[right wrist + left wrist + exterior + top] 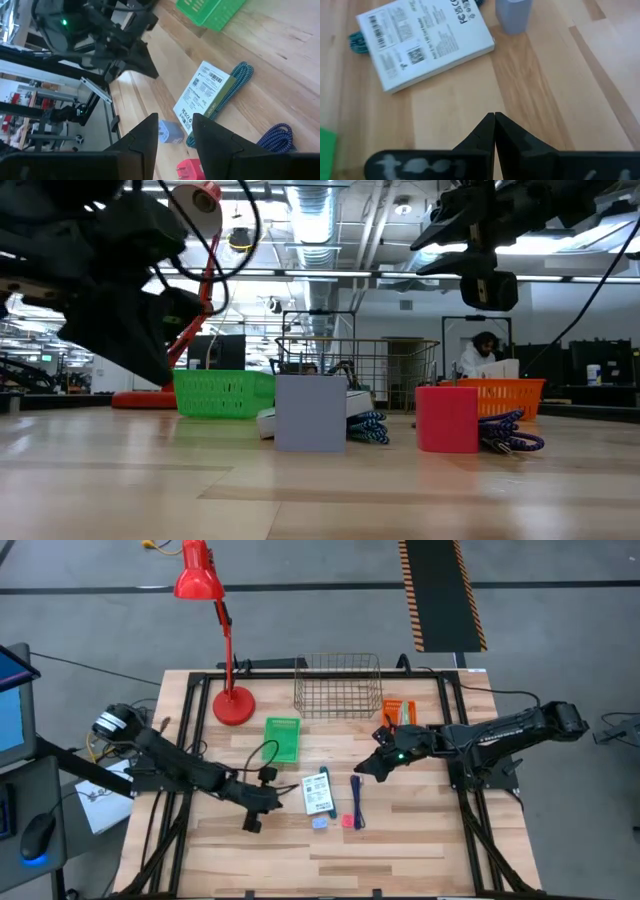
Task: Pick and place items into bin
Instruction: Put the white card reader box into the orange basket
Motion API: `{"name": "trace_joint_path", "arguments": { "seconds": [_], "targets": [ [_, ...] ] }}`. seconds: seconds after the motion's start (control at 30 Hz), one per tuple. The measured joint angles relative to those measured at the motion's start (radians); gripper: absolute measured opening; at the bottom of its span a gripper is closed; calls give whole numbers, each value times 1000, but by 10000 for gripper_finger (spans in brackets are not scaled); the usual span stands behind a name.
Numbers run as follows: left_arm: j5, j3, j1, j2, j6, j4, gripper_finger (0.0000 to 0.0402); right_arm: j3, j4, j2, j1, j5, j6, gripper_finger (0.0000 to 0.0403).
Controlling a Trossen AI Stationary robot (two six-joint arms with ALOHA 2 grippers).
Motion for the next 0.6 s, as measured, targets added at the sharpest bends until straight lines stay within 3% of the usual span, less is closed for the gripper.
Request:
{"name": "trace_joint_path", "arguments": {
  "seconds": [0.33, 0.6],
  "targets": [
    [-9, 114, 0, 207, 15, -1, 0, 0, -20, 0, 2, -36, 0, 117],
    [-83, 147, 3, 239, -50, -1, 0, 0, -88, 0, 30, -29, 1, 117]
  ]
}}
